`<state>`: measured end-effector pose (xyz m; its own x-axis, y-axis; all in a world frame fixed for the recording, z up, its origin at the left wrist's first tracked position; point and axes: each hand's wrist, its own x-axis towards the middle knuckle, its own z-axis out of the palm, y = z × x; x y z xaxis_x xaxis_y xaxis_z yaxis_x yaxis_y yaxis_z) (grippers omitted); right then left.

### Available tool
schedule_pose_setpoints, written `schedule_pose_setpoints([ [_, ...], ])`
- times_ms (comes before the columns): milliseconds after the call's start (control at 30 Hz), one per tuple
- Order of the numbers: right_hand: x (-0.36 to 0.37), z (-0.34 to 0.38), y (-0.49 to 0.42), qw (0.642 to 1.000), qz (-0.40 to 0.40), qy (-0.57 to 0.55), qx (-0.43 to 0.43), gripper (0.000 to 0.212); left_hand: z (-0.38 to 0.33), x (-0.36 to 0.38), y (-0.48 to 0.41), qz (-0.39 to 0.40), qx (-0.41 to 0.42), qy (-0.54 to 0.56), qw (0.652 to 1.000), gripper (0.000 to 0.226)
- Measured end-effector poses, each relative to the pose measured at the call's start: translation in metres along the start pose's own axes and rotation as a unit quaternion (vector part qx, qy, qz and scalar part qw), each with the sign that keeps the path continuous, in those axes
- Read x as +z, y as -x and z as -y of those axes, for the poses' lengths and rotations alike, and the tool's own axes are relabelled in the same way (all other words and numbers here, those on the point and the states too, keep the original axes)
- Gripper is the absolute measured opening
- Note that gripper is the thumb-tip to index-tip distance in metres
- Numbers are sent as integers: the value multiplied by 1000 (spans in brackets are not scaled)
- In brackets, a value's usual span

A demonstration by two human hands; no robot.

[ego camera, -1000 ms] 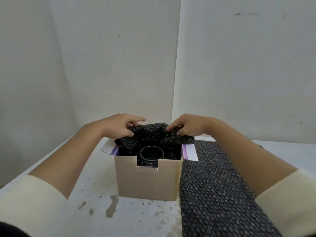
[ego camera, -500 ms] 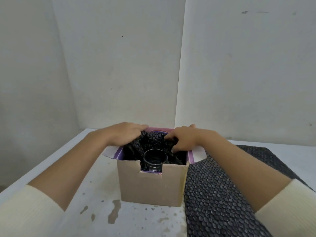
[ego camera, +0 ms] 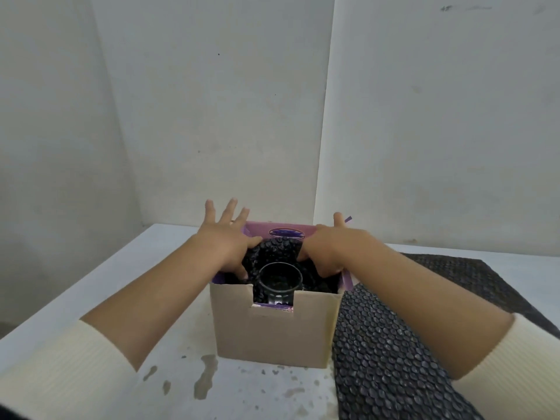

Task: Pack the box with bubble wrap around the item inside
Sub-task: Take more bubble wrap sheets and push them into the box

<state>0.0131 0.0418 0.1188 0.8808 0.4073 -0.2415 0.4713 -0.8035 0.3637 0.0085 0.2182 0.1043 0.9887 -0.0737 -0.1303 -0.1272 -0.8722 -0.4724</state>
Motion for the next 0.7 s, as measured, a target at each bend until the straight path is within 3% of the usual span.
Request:
schedule_pose_setpoints([
  [133,3,17,-6,998,24,56,16,36,-9,0,0,29,-35,0,999,80],
  [267,3,5,-3,1000,3,-7,-12,38,-8,5,11,-138,12,92,986,73],
  [333,-2,-12,0,997,-15,-70,-29,38,-8,8,16,-174,63,83,979,67],
  [467,-3,-17,8,997,14,-57,-41,46,-11,7,12,-63,67,14,996,63],
  [600,3,2,1,997,63,31,-20,35,-22,-8,15,47,40,17,998,66],
  [700,-2,4,4,997,61,39,-17,36,-19,-7,15,35,55,49,997,66],
])
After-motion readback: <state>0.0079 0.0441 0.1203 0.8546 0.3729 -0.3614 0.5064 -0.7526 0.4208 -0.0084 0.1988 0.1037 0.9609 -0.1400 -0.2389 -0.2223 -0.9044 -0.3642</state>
